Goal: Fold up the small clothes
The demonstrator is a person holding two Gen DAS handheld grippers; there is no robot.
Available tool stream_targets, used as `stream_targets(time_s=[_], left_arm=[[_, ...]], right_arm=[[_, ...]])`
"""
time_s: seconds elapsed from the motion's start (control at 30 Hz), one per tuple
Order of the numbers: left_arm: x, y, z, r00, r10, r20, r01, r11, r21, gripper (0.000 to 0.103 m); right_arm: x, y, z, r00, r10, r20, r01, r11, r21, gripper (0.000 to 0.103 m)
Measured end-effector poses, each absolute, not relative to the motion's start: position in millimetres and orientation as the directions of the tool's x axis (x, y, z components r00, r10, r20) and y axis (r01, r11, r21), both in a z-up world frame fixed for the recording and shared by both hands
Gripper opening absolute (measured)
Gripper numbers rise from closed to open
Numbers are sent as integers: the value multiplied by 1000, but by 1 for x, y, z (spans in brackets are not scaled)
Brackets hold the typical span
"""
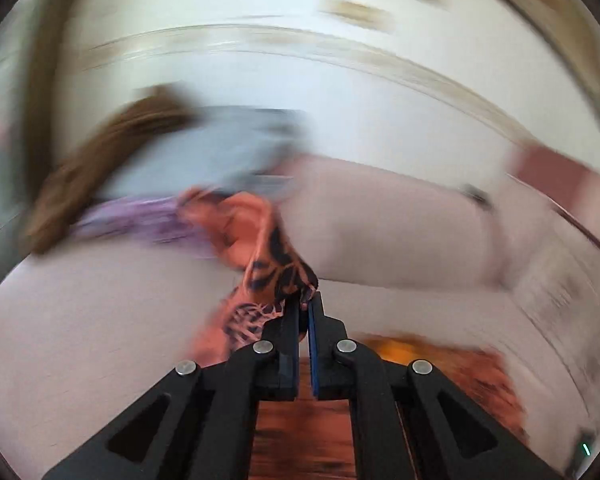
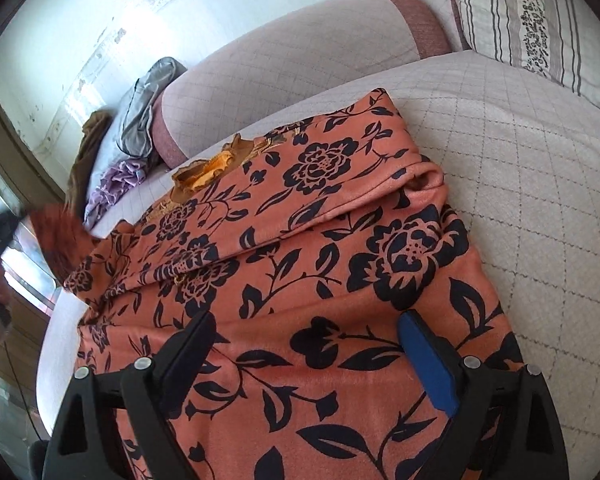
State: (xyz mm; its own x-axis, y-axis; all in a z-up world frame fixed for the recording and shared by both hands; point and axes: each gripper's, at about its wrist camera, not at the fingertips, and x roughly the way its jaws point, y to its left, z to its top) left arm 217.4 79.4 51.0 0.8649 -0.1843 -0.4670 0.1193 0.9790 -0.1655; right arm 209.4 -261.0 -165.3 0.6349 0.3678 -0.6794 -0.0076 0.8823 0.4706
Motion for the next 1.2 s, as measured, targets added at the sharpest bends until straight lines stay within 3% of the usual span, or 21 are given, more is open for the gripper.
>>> stream_targets(time_s=[0.1,0.2,0.33,0.37,0.4,0.47,0.5,0.6,0.73,0.87,1.0,1.03,1.07,1.1,1.13,1.2], left_arm=[[224,8,24,796,-290,-532,237,957,-168,7],[244,-29,-35,657,-346,-670,269,938,-220,8],[265,-25,-107,429,-282,-858,144,959,-243,28],[258,-14,-107,416,-337,-845,125,941,-314,36],[244,-4,-103,425,-371,-826,122,927,-353,51],[221,18,-83,486,-399,-777,106,910,-401,73],[214,26,-75,509,-407,-759,110,905,-412,78],[186,62,-49,586,-429,-687,133,887,-441,78],[148,118,-47,680,-304,-667,11,914,-405,79],[132,160,-63,709,-214,-672,-126,899,-420,79],[125,176,-73,712,-201,-673,-155,890,-429,79],[122,178,-74,711,-200,-674,-159,888,-431,79],[119,180,-75,713,-206,-670,-157,885,-439,79],[118,180,-78,717,-205,-666,-156,884,-441,79],[115,185,-78,720,-203,-663,-158,883,-442,79],[107,194,-80,731,-208,-649,-155,877,-455,79]], right_arm=[[209,-266,-164,629,386,-675,2,867,498,93],[211,-275,-156,628,422,-654,21,831,556,94],[227,-286,-135,650,526,-549,4,720,694,94],[235,-286,-131,647,550,-528,2,691,723,94],[245,-286,-128,646,571,-507,4,661,750,94],[263,-283,-129,629,614,-477,11,606,795,94],[271,-279,-131,618,633,-466,21,580,815,94],[296,-259,-136,570,703,-426,33,499,866,94],[318,-219,-134,507,734,-452,73,486,871,94],[326,-158,-102,486,596,-639,20,723,690,94],[328,-75,-92,459,374,-806,-89,922,377,93],[332,-68,-99,451,329,-830,-79,941,329,90],[341,-64,-112,419,291,-860,-49,953,299,78],[350,-65,-128,369,274,-888,-13,957,290,15],[353,-70,-133,349,272,-897,4,957,291,5],[352,-94,-130,359,352,-864,50,918,394,4]])
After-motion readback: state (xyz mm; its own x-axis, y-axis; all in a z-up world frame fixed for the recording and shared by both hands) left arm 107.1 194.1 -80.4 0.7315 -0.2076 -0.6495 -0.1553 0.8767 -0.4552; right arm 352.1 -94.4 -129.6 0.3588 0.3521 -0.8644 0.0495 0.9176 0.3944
